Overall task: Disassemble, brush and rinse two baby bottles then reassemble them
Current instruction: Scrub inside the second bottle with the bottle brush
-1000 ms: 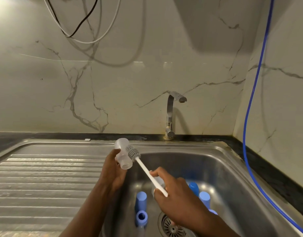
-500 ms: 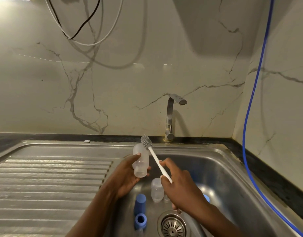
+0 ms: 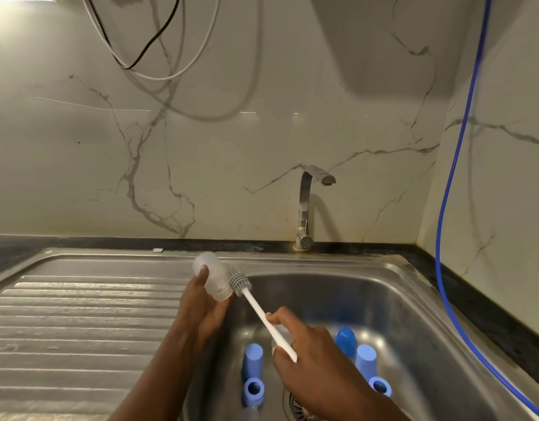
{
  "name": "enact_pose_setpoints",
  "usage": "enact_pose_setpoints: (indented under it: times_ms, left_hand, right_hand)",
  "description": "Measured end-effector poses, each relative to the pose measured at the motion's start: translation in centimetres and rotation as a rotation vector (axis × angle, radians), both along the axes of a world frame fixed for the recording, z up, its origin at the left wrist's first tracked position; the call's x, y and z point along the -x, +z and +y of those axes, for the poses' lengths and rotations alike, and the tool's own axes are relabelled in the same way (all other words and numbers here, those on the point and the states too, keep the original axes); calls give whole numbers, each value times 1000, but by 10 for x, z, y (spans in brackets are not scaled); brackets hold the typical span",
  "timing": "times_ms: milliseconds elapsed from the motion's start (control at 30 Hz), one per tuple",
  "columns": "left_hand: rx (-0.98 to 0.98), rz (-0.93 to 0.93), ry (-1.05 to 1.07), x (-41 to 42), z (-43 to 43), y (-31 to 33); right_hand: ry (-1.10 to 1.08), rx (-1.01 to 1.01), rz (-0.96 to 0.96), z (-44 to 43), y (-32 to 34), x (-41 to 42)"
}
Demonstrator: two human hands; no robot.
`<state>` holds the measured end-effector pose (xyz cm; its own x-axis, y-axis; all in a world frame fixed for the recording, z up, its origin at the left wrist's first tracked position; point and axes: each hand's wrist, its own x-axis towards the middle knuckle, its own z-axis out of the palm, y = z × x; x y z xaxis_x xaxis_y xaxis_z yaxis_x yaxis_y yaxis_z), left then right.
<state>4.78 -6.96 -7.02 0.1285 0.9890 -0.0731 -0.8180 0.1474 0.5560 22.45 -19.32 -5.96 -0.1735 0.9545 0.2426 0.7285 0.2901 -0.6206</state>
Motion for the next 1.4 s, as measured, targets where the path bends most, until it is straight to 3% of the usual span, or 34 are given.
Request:
enact_pose_setpoints:
  times_ms: [167,467,633,933,1067,1400]
  left_hand:
    - [4,-1,-25,-4,0,0]
    - [-29,306,-183,-26,-6,-6]
    - [-67,440,-108,-24,-4,-5]
    - [11,111,53,2,9,-9]
    - [-15,57,-42,-5,4,-4]
    - [-46,422,-155,-28,-1,-9]
  right_hand:
    - [8,-11,5,2,2,5]
    - [-76,126,211,19,21,-13]
    - [-48,94,192,15,20,-11]
    - [16,11,3,0,-1,4]
    - [-2,7,9,5,2,7]
    - [-113,118,210,25,22,-15]
